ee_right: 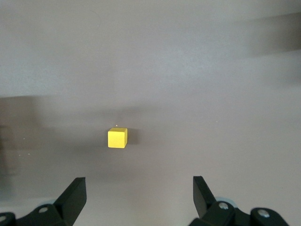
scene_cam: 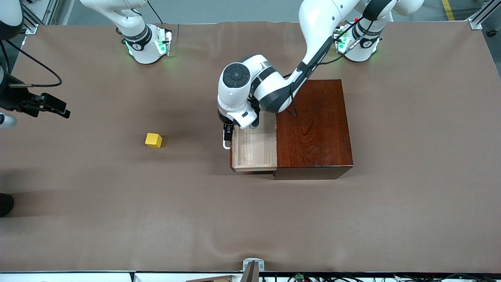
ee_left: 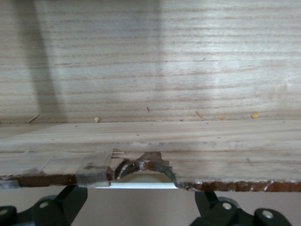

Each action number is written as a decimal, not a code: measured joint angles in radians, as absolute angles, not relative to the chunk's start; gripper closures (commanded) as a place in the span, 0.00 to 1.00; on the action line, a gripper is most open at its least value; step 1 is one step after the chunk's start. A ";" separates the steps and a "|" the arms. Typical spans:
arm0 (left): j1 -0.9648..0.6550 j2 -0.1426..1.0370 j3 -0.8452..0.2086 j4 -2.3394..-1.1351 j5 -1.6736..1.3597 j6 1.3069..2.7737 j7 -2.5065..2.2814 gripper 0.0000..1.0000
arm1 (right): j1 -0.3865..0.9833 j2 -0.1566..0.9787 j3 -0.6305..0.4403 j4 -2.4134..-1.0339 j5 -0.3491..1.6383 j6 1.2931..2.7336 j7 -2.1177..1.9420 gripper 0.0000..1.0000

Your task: Open drawer, take yellow block, close drawer

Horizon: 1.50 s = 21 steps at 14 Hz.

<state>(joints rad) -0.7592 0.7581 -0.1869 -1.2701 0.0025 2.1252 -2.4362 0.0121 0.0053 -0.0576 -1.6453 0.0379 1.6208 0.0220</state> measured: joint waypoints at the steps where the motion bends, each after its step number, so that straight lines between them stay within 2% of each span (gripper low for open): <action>1: -0.759 0.758 -0.186 -1.263 0.016 2.100 -2.444 0.00 | 0.013 0.005 -0.059 -1.644 0.036 1.621 0.025 0.00; 10: -0.765 0.746 -0.120 -1.225 0.037 1.882 -2.468 0.00 | 0.012 0.003 -0.069 -1.641 0.031 1.623 0.027 0.00; 15: -0.758 0.741 -0.069 -1.244 0.128 1.735 -2.534 0.00 | 0.012 0.003 -0.069 -1.641 0.030 1.623 0.028 0.00; 21: -0.762 0.734 -0.043 -1.250 0.152 1.695 -2.542 0.00 | 0.012 0.003 -0.069 -1.641 0.029 1.622 0.028 0.00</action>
